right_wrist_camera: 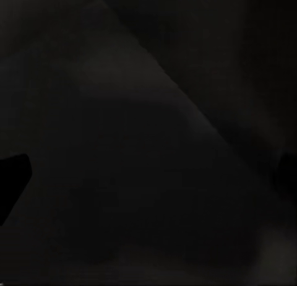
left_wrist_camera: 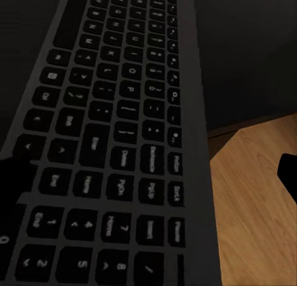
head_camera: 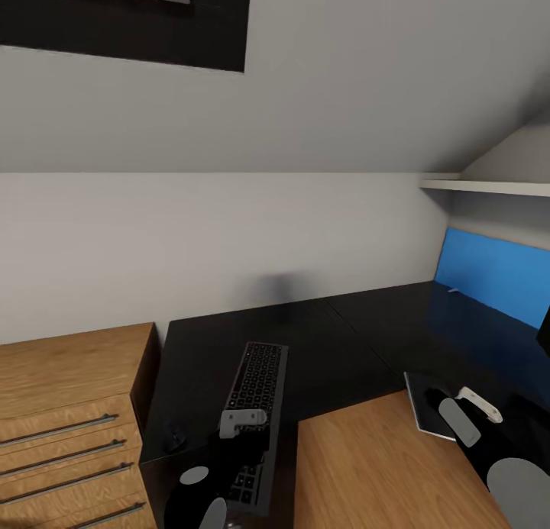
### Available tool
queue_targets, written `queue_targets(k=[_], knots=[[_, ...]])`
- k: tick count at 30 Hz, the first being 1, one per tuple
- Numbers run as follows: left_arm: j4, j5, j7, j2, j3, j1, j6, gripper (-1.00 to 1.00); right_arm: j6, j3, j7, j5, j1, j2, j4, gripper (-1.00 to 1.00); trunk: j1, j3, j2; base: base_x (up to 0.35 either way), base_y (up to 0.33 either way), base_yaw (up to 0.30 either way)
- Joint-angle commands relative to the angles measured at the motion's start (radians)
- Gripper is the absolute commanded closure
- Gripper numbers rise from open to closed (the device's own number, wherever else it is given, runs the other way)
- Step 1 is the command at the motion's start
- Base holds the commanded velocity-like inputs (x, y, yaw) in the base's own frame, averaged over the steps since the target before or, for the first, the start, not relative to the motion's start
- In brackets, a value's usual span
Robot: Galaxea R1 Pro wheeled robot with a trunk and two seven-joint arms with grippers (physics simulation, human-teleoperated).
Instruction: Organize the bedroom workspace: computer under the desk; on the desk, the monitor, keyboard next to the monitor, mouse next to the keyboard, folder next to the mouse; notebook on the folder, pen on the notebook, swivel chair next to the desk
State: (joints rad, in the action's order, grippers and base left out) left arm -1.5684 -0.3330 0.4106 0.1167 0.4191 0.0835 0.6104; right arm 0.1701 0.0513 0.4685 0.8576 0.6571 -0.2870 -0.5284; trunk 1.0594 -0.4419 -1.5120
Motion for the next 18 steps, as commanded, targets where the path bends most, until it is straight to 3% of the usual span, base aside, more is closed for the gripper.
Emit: queue_targets(k=[1, 6, 15, 18], knots=[[-0.001, -0.011, 0.010, 0.000, 0.001, 0.001, 0.002, -1.00, 0.005, 0.005, 0.007, 0.003, 0.000, -0.001, -0.002, -1.00, 0.000, -0.001, -0.001, 0.000, 0.014, 0.000], [-0.001, -0.009, 0.010, 0.000, 0.001, 0.001, 0.002, -1.00, 0.005, 0.005, 0.007, 0.003, 0.000, -0.001, -0.003, -1.00, 0.000, -0.001, -0.001, 0.000, 0.007, 0.000], [-0.001, -0.009, 0.011, 0.000, 0.001, 0.001, 0.002, -1.00, 0.000, 0.005, 0.007, 0.000, 0.000, -0.001, -0.008, -1.00, -0.035, 0.027, 0.062, 0.000, 0.000, 0.000], [-0.001, -0.009, 0.011, 0.001, 0.001, 0.001, 0.002, -1.00, -0.001, 0.003, 0.007, -0.002, 0.000, -0.001, -0.051, -1.00, -0.046, 0.036, 0.083, 0.000, 0.000, 0.000]])
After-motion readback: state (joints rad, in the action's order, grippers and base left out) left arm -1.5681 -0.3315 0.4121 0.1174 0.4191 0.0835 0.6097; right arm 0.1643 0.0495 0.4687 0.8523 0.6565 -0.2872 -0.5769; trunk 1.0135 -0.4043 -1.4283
